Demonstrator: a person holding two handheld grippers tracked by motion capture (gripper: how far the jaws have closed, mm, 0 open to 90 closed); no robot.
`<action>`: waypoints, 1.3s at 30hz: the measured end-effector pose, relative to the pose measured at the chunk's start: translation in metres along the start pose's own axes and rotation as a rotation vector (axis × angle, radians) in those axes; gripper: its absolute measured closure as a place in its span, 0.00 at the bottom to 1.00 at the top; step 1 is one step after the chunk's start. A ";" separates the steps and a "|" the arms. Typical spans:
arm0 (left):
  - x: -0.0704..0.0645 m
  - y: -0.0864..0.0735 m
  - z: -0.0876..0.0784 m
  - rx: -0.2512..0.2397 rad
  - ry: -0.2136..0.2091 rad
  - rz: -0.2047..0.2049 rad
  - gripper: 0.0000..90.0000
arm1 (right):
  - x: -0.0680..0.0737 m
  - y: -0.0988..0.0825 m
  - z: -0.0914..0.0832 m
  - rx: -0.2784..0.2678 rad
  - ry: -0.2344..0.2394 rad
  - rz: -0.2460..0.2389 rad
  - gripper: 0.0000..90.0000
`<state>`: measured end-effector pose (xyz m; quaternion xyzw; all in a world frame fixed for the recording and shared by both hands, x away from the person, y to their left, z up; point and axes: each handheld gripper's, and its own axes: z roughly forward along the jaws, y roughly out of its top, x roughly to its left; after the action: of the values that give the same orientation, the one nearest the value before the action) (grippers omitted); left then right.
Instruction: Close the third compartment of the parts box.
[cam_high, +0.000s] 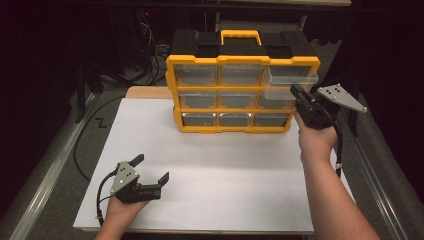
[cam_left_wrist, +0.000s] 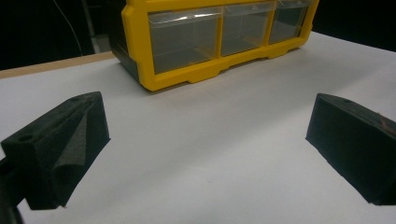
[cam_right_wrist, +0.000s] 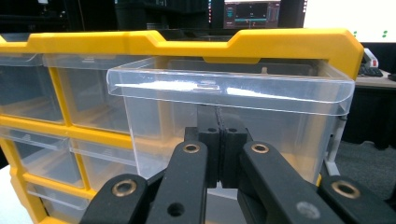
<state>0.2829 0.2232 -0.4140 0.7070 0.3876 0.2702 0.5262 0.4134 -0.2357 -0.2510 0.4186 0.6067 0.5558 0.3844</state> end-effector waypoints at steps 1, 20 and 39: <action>0.000 0.000 0.000 0.000 0.000 0.000 0.00 | 0.000 0.000 0.000 0.000 0.000 0.000 1.00; 0.000 0.000 0.000 0.000 -0.002 0.000 0.00 | -0.005 0.006 0.019 0.015 -0.034 0.007 1.00; 0.000 0.000 0.000 -0.002 -0.006 0.000 0.00 | -0.007 0.009 0.035 0.028 -0.056 0.006 1.00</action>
<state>0.2831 0.2235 -0.4139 0.7073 0.3860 0.2682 0.5280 0.4496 -0.2295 -0.2447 0.4412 0.6022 0.5363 0.3938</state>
